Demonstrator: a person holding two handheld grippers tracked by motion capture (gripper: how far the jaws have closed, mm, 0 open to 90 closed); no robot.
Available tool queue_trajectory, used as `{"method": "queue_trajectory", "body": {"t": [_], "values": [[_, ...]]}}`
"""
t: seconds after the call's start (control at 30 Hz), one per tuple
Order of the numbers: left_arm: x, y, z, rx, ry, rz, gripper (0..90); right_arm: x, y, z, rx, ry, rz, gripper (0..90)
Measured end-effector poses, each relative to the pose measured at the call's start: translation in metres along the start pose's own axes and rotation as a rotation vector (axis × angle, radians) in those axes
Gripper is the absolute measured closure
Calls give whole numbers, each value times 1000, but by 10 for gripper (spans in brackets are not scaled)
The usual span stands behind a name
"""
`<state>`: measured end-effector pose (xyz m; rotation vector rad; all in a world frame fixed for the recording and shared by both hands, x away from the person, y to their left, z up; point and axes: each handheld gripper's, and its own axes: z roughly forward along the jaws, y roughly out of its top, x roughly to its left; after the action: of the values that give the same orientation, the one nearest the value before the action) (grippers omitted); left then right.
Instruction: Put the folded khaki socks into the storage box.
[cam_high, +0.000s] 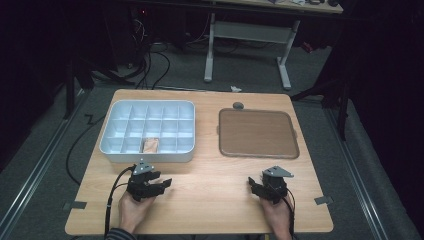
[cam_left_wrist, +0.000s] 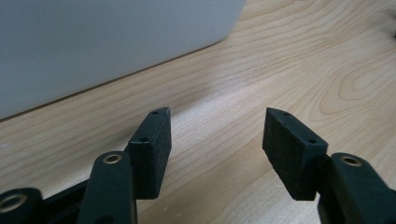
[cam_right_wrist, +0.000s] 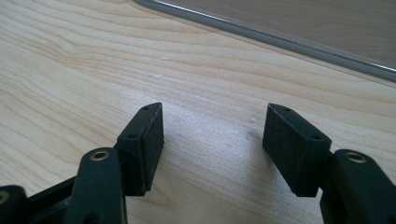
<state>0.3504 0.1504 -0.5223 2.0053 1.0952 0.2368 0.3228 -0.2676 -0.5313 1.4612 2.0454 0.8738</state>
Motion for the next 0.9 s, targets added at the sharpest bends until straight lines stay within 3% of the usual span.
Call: {"method": "queue_trajectory", "body": {"t": [0.13, 0.3, 0.47, 0.63, 0.9], "values": [[2, -1, 3, -3, 12, -8, 424, 0, 0, 0, 0, 0, 0, 386], [1, -2, 5, -6, 58, 27, 418, 0, 0, 0, 0, 0, 0, 386], [2, -5, 9, -20, 76, 8, 422, 0, 0, 0, 0, 0, 0, 385], [0, -6, 12, -18, 97, 30, 422, 0, 0, 0, 0, 0, 1, 385], [-9, -7, 16, -10, 150, 108, 389, 0, 0, 0, 0, 0, 1, 386]]}}
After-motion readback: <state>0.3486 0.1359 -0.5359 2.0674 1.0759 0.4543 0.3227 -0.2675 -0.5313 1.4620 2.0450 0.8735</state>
